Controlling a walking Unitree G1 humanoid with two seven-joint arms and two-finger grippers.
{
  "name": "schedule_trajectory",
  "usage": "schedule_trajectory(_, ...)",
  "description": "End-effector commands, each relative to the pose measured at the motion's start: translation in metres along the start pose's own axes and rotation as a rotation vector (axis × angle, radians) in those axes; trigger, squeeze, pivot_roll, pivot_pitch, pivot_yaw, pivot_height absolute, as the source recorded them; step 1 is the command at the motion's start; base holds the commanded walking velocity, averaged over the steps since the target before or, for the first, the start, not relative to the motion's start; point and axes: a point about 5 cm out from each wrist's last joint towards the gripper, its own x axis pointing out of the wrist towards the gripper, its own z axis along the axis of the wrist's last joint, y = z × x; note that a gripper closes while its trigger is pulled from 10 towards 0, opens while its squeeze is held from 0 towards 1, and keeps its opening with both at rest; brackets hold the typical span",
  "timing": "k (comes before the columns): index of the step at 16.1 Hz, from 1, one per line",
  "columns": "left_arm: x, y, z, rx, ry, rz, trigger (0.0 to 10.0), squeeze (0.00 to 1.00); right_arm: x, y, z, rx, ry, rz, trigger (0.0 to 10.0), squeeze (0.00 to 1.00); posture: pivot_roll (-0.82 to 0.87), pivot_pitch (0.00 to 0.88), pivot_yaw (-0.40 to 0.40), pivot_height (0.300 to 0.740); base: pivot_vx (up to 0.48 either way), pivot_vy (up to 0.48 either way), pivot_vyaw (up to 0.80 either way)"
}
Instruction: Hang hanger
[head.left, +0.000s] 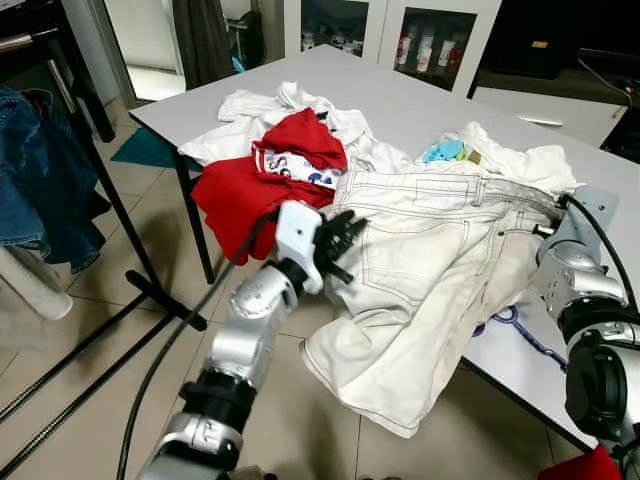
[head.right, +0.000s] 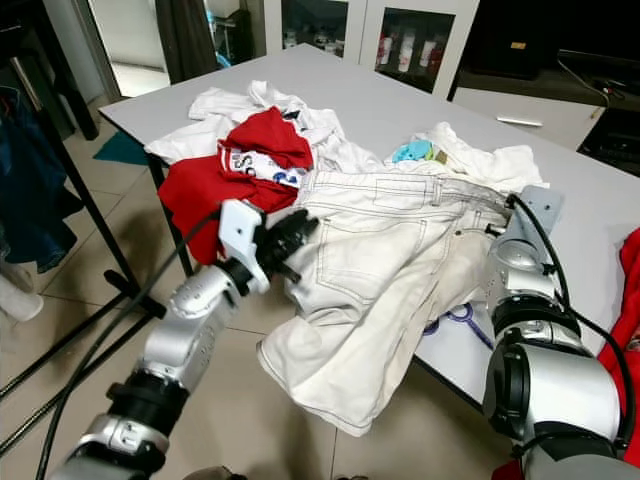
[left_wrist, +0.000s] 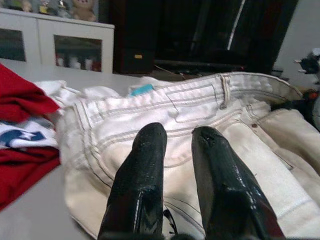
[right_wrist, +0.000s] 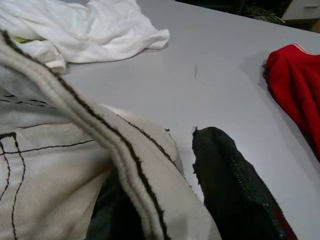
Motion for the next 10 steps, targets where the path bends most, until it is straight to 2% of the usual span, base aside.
schedule_trajectory(1,0.001,-0.002,0.002,0.013,0.005,-0.012,10.0,0.0,0.001,-0.007,0.002,0.013,-0.019,-0.037,10.0,1.0,0.01,0.0,-0.036,0.74,0.0,0.0,0.0)
schedule_trajectory(2,0.001,-0.003,0.001,0.013,0.008,-0.014,10.0,0.0,0.002,-0.01,0.011,0.063,-0.062,-0.056,10.0,0.0,0.01,0.0,-0.036,0.74,0.0,0.0,0.0)
schedule_trajectory(3,0.001,-0.004,0.001,0.012,0.01,-0.016,10.0,0.0,0.002,-0.014,0.025,0.127,-0.133,-0.068,10.0,0.0,0.01,0.0,-0.036,0.74,0.0,0.0,0.0)
schedule_trajectory(5,0.001,-0.004,0.001,0.012,0.012,-0.018,10.0,0.0,0.002,-0.015,0.032,0.195,-0.167,-0.066,10.0,0.0,0.01,0.0,-0.032,0.74,0.0,0.0,0.0)
schedule_trajectory(6,0.001,-0.005,0.001,0.012,0.015,-0.019,10.0,0.0,0.001,-0.016,0.039,0.252,-0.195,-0.067,10.0,0.05,0.0,0.0,-0.031,0.74,0.0,0.0,0.0)
schedule_trajectory(7,0.001,-0.005,0.001,0.012,0.015,-0.019,10.0,0.0,0.001,-0.016,0.04,0.27,-0.2,-0.068,10.0,0.39,0.0,0.0,-0.032,0.74,0.0,0.0,0.0)
schedule_trajectory(8,0.002,-0.006,0.001,0.011,0.016,-0.021,10.0,0.0,0.0,-0.013,0.041,0.302,-0.192,-0.04,10.0,1.0,0.0,0.0,-0.032,0.74,0.0,0.0,0.0)
schedule_trajectory(9,0.002,-0.006,0.001,0.01,0.016,-0.021,10.0,0.0,0.001,-0.009,0.037,0.316,-0.155,-0.014,10.0,1.0,0.0,0.0,-0.031,0.74,0.0,0.0,0.0)
schedule_trajectory(10,0.002,-0.007,0.001,0.009,0.019,-0.022,10.0,0.0,0.001,0.001,0.022,0.302,-0.032,0.042,10.0,1.0,0.0,0.0,-0.033,0.74,0.0,0.0,0.0)
